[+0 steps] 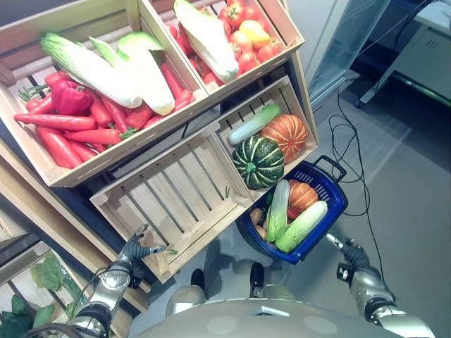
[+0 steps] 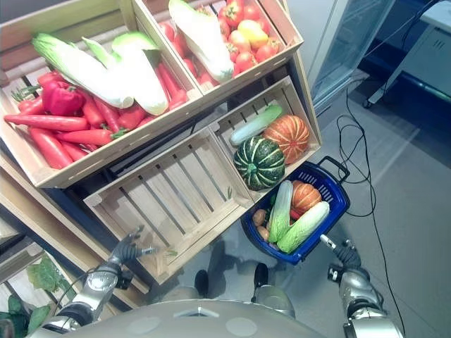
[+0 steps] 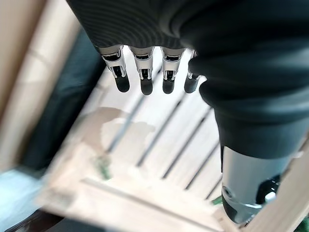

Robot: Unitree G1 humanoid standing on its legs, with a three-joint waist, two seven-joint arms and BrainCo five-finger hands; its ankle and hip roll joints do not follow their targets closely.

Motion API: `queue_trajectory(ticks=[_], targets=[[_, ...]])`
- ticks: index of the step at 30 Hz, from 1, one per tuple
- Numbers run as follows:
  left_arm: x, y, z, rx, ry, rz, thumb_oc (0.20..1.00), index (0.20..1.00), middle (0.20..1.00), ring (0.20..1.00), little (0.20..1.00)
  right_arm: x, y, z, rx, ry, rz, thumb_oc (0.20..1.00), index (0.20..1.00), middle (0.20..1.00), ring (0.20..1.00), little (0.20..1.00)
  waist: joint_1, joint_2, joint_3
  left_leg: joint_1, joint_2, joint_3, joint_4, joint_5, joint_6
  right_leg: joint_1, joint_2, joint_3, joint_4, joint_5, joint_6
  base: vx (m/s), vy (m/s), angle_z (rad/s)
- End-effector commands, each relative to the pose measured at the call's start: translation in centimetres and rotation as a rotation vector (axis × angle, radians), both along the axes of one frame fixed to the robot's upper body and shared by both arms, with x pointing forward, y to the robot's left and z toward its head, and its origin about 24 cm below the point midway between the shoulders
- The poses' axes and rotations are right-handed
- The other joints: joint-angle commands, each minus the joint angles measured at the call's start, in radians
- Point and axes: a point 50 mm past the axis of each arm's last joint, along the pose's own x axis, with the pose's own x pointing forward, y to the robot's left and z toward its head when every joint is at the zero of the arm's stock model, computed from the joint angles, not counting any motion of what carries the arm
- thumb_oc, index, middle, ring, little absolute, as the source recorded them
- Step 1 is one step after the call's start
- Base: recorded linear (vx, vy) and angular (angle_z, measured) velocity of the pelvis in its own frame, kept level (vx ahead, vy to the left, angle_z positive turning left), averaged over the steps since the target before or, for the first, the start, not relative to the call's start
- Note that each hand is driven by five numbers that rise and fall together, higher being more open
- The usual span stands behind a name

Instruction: Pick up fruits and vegetables into the basket

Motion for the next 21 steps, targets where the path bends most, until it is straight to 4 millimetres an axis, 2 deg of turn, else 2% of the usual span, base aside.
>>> queue_trajectory(ticks=[1,6,10,13,21], targets=[[-0.6,-0.4,-0.9,-0.048,0.069,0.046,1.0,1.0,1.0,1.0,1.0,0.2,0.9,-0.5,0.006,0.077,0.132,1.0,1.0,1.0,1.0,1.0,-0.006,0.008,-0.006,-0.003,-0.023,0.012,0.007,-0.043,0.017,0.072,-0.012,-0.024,0.034,-0.07,0.071,0.03,0.038,-0.01],[-2.6,-1.8,-2.4,-0.097,0.21,0.069,1.0,1.0,1.0,1.0,1.0,-2.8,3.0,-2.2,0.093,0.254,0.205,1.0,1.0,1.0,1.0,1.0,-0.012,0.019,-0.009,0.009,-0.027,0.011,0.007,-0.053,0.018,0.086,-0.017,-0.029,0.029,-0.076,0.069,0.01,0.042,0.02],[-3.9,-2.5,-3.2,-0.109,0.312,0.078,1.0,1.0,1.0,1.0,1.0,-4.0,3.7,-2.7,0.112,0.344,0.264,1.0,1.0,1.0,1.0,1.0,-0.018,0.025,-0.013,0.019,-0.03,0.009,0.007,-0.06,0.022,0.094,-0.018,-0.03,0.031,-0.082,0.067,0.02,0.038,0.0],[-4.3,-2.8,-3.4,-0.114,0.358,0.071,1.0,1.0,1.0,1.0,1.0,-4.3,4.0,-2.8,0.123,0.379,0.298,1.0,1.0,1.0,1.0,1.0,-0.021,0.028,-0.014,0.024,-0.033,0.009,0.007,-0.063,0.024,0.101,-0.019,-0.026,0.026,-0.081,0.067,0.01,0.012,0.0],[-3.8,-3.4,-3.5,-0.153,0.375,0.089,1.0,1.0,1.0,1.0,1.0,-4.0,4.4,-2.9,0.133,0.403,0.334,1.0,1.0,1.0,1.0,1.0,-0.029,0.035,-0.021,0.036,-0.03,0.014,0.007,-0.071,0.025,0.106,-0.022,-0.023,0.029,-0.085,0.068,0.0,0.0,0.0]])
